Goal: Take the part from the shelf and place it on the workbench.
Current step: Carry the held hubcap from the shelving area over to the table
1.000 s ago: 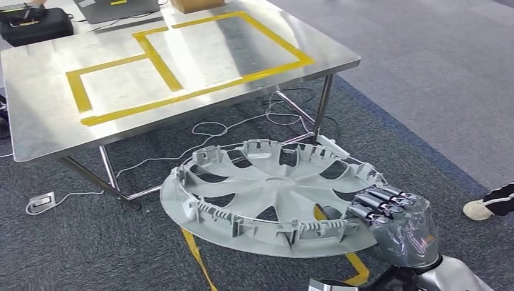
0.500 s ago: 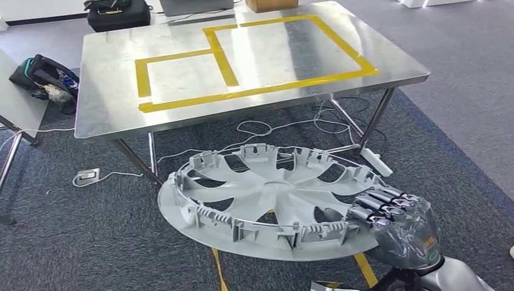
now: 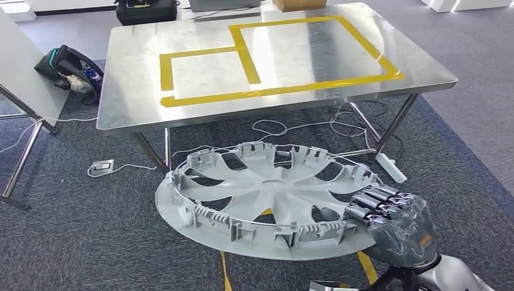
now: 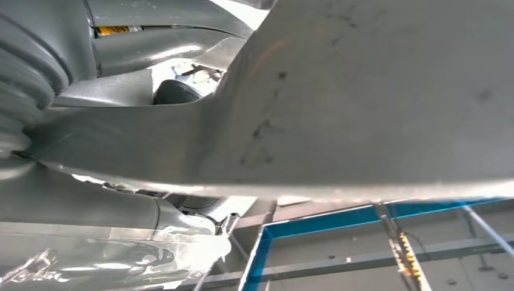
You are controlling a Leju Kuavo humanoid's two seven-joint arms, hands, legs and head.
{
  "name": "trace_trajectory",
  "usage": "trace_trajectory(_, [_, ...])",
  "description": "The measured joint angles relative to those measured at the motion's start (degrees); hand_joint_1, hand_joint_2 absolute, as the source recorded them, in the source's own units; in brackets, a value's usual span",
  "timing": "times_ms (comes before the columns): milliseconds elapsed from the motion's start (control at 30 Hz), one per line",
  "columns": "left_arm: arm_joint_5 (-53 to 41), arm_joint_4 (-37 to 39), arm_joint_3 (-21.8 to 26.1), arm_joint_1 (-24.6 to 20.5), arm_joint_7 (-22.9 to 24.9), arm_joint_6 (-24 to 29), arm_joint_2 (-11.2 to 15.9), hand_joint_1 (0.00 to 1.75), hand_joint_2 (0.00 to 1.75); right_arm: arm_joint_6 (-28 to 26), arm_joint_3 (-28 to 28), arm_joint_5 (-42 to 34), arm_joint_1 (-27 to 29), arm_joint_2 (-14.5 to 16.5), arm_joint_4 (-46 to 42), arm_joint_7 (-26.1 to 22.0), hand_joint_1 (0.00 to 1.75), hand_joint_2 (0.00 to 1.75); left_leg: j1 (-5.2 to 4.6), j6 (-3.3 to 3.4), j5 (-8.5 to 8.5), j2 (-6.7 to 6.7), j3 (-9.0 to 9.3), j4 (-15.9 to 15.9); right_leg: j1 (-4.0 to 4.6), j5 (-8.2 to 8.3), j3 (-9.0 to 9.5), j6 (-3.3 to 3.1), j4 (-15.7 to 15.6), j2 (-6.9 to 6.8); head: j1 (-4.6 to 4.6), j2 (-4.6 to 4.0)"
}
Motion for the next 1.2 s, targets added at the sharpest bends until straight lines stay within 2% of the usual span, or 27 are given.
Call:
trace_trajectory(67, [0.4, 0.0, 0.0, 0.1, -0.4, -0.7, 0.0, 0.0, 1.75, 0.0, 0.0, 0.1, -0.1, -0.1, 0.0, -0.1, 1.75, 1.75, 0.27, 0.16, 0.33, -0.01, 0.5, -0.9, 0.08, -0.72, -0.47, 0.52, 0.9, 0.11, 0.1, 0.0])
trace_trajectory(100, [0.8, 0.0, 0.0, 0.1, -0.8, -1.5, 0.0, 0.0, 1.75, 0.0, 0.0, 0.2, -0.2, -0.2, 0.0, -0.2, 1.75, 1.75, 0.42, 0.26, 0.46, -0.01, 0.75, -1.2, 0.17, -1.93, -1.58, 0.64, 3.1, 0.22, 0.26, 0.0])
trace_trajectory(167, [1.6, 0.0, 0.1, 0.1, -2.1, -3.9, -0.1, 0.0, 1.75, -0.1, 0.0, 0.1, -0.3, -0.2, 0.2, -0.4, 1.75, 1.75, 0.41, 0.52, 0.36, -0.02, 0.93, -1.3, 0.31, -5.42, -5.47, 0.68, 10.7, 0.43, 0.55, 0.0])
trace_trajectory(200, [2.2, 0.0, 0.1, 0.0, -2.8, -5.2, -0.2, 0.0, 1.75, -0.1, 0.1, 0.0, -0.3, -0.3, 0.3, -0.6, 1.75, 1.75, 0.35, 0.61, 0.29, -0.03, 1.0, -1.3, 0.39, -6.63, -7.37, 0.74, 14.3, 0.46, 0.62, 0.0])
trace_trajectory(233, [2.6, 0.1, 0.1, 0.0, -3.3, -6.4, -0.3, 0.0, 1.75, -0.1, 0.1, -0.1, -0.3, -0.4, 0.4, -0.7, 1.75, 1.75, 0.3, 0.69, 0.2, -0.08, 1.09, -1.3, 0.44, -6.79, -8.47, 0.82, 16.1, 0.48, 0.65, 0.0])
trace_trajectory(267, [3.0, 0.1, 0.1, 0.1, -3.5, -7.3, -0.5, 0.0, 1.75, -0.1, 0.2, -0.1, -0.3, -0.5, 0.5, -0.7, 1.75, 1.75, 0.3, 0.69, 0.08, -0.15, 1.21, -1.2, 0.44, -5.8, -8.43, 0.91, 15.7, 0.49, 0.67, 0.0])
trace_trajectory(300, [3.3, 0.2, 0.1, 0.1, -3.6, -8.0, -0.6, 0.0, 1.75, 0.1, 0.2, -0.1, -0.3, -0.6, 0.6, -0.6, 1.75, 1.75, 0.36, 0.59, -0.08, -0.27, 1.33, -1.0, 0.39, -3.89, -7.22, 1.01, 13.0, 0.49, 0.66, 0.0])
trace_trajectory(333, [3.6, 0.4, 0.1, 0.1, -3.7, -8.5, -0.8, 0.0, 1.75, 0.3, 0.2, 0.0, -0.4, -0.8, 0.7, -0.4, 1.75, 1.75, 0.41, 0.35, -0.31, -0.4, 1.44, -0.8, 0.27, -1.76, -5.24, 1.18, 8.9, 0.49, 0.68, 0.0])
trace_trajectory(367, [3.8, 0.6, 0.1, 0.0, -3.8, -8.9, -0.9, 0.0, 1.75, 0.7, 0.2, 0.1, -0.5, -0.9, 0.8, -0.1, 1.75, 1.75, 0.39, 0.03, -0.61, -0.51, 1.44, -0.4, 0.17, -0.36, -3.28, 1.28, 5.1, 0.62, 0.72, 0.0])
trace_trajectory(400, [3.9, 0.8, 0.1, 0.0, -3.9, -9.2, -0.9, 0.0, 1.75, 1.3, 0.3, 0.3, -0.6, -1.0, 0.8, 0.5, 1.75, 1.75, 0.32, -0.25, -0.84, -0.61, 1.35, -0.1, 0.06, 0.49, -1.83, 1.11, 2.3, 0.79, 0.72, 0.0])
trace_trajectory(433, [4.0, 1.0, 0.1, 0.0, -4.1, -9.3, -0.9, 0.0, 1.75, 1.9, 0.3, 0.6, -0.7, -1.2, 0.8, 1.2, 1.75, 1.75, 0.21, -0.43, -0.98, -0.67, 1.21, 0.2, 0.0, 0.66, -1.11, 0.85, 0.9, 0.95, 0.71, 0.0])
trace_trajectory(533, [4.1, 1.4, 0.1, 0.2, -4.3, -9.4, -0.9, 0.0, 1.75, 3.4, -0.1, 1.9, -0.6, -2.1, 0.8, 3.4, 1.75, 1.75, 0.18, -0.75, -1.23, -0.7, 0.91, 0.6, -0.07, 0.55, -1.12, -0.29, 1.0, 1.1, 0.68, 0.0])
trace_trajectory(567, [4.1, 1.5, 0.1, 0.3, -4.4, -9.3, -0.9, 0.0, 1.75, 3.6, -0.4, 2.5, -0.4, -2.6, 0.7, 3.9, 1.75, 1.75, 0.24, -1.04, -1.9, -0.65, 0.57, 1.4, -0.13, 0.55, -1.1, -0.62, 1.0, 1.05, 0.57, 0.0])
trace_trajectory(633, [4.2, 1.6, 0.0, 0.3, -4.6, -9.3, -1.0, 0.0, 1.75, 3.6, -1.5, 3.7, -0.1, -3.7, 0.2, 4.8, 1.75, 1.75, 0.51, -1.75, -4.9, -0.49, -1.81, 6.5, -0.25, 0.55, -1.06, -1.12, 1.0, 0.92, 0.35, 0.0])
trace_trajectory(700, [4.2, 1.7, 0.0, 0.4, -4.6, -9.5, -1.0, 0.0, 1.75, 3.6, -2.9, 5.0, 0.3, -4.5, -0.6, 5.4, 1.75, 1.75, 0.83, -2.19, -8.25, -0.42, -5.88, 14.4, -0.27, 0.5, -1.09, -1.3, 1.0, 0.82, 0.26, 0.0])
trace_trajectory(733, [4.3, 1.8, 0.0, 0.4, -4.7, -9.8, -1.1, 0.0, 1.75, 3.5, -3.7, 5.5, 0.5, -4.9, -1.0, 5.7, 1.75, 1.75, 0.9, -2.21, -8.77, -0.4, -7.28, 17.0, -0.26, 0.46, -1.06, -1.33, 0.9, 0.8, 0.25, 0.0])
trace_trajectory(767, [4.3, 1.9, 0.0, 0.5, -4.8, -10.1, -1.2, 0.0, 1.75, 3.5, -4.5, 5.9, 0.7, -5.2, -1.5, 5.8, 1.75, 1.75, 0.91, -2.1, -8.1, -0.4, -7.71, 17.4, -0.24, 0.4, -0.98, -1.36, 0.9, 0.79, 0.25, 0.0])
trace_trajectory(800, [4.3, 2.1, 0.0, 0.6, -4.8, -10.3, -1.2, 0.0, 1.75, 3.4, -5.3, 6.2, 0.9, -5.6, -1.8, 5.9, 1.75, 1.75, 0.86, -1.85, -6.38, -0.4, -6.96, 15.5, -0.21, 0.35, -0.87, -1.35, 0.9, 0.82, 0.25, 0.0])
trace_trajectory(867, [4.4, 2.3, 0.0, 0.6, -4.9, -10.5, -1.3, 0.0, 1.75, 3.4, -6.6, 6.5, 1.1, -6.1, -2.5, 6.0, 1.75, 1.75, 0.55, -0.92, -2.11, -0.37, -3.29, 7.7, -0.15, 0.22, -0.54, -1.25, 0.8, 0.89, 0.27, 0.0])
trace_trajectory(900, [4.4, 2.4, 0.0, 0.6, -5.0, -10.6, -1.3, 0.0, 1.75, 3.2, -7.0, 6.7, 1.2, -6.2, -2.8, 6.0, 1.75, 1.75, 0.34, -0.38, -0.86, -0.34, -1.52, 4.1, -0.1, 0.16, -0.44, -1.09, 0.7, 0.95, 0.26, 0.0])
trace_trajectory(967, [4.4, 2.7, 0.0, 0.5, -5.2, -11.0, -1.3, 0.0, 1.75, 3.0, -7.8, 7.2, 1.5, -6.5, -3.3, 6.0, 1.75, 1.75, -0.06, 0.29, -0.35, -0.27, 0.13, 0.7, -0.13, 0.18, -0.34, -0.54, 0.3, 1.0, 0.28, 0.0])
trace_trajectory(1067, [4.5, 3.3, 0.0, 0.6, -5.8, -11.8, -1.5, 0.0, 1.75, 2.8, -9.2, 7.8, 2.1, -7.4, -4.4, 6.1, 1.75, 1.75, 0.11, 0.5, -0.02, -0.23, 0.72, -0.8, -0.18, -0.1, -0.43, 0.49, 0.2, 0.91, 0.32, 0.0])
trace_trajectory(1100, [4.5, 3.5, 0.0, 0.7, -6.0, -12.0, -1.5, 0.0, 1.75, 2.7, -9.7, 8.0, 2.3, -7.8, -4.7, 6.1, 1.75, 1.75, 0.26, 0.6, 0.17, -0.22, 0.99, -1.2, -0.1, -1.05, -1.09, 0.64, 1.6, 0.89, 0.44, 0.0])
trace_trajectory(1133, [4.5, 3.7, 0.0, 0.7, -6.2, -12.2, -1.7, 0.0, 1.75, 2.7, -10.2, 8.1, 2.5, -8.1, -5.1, 6.1, 1.75, 1.75, 0.4, 0.67, 0.28, -0.21, 1.22, -1.5, -0.02, -2.56, -2.4, 0.67, 4.3, 0.88, 0.58, 0.0])
trace_trajectory(1200, [4.6, 4.1, 0.0, 0.6, -6.5, -12.5, -1.9, 0.0, 1.75, 2.5, -11.2, 8.3, 3.0, -8.6, -5.7, 6.2, 1.75, 1.75, 0.29, 0.92, 0.17, -0.21, 1.34, -1.5, 0.18, -6.08, -6.22, 0.71, 12.2, 0.91, 0.86, 0.0])
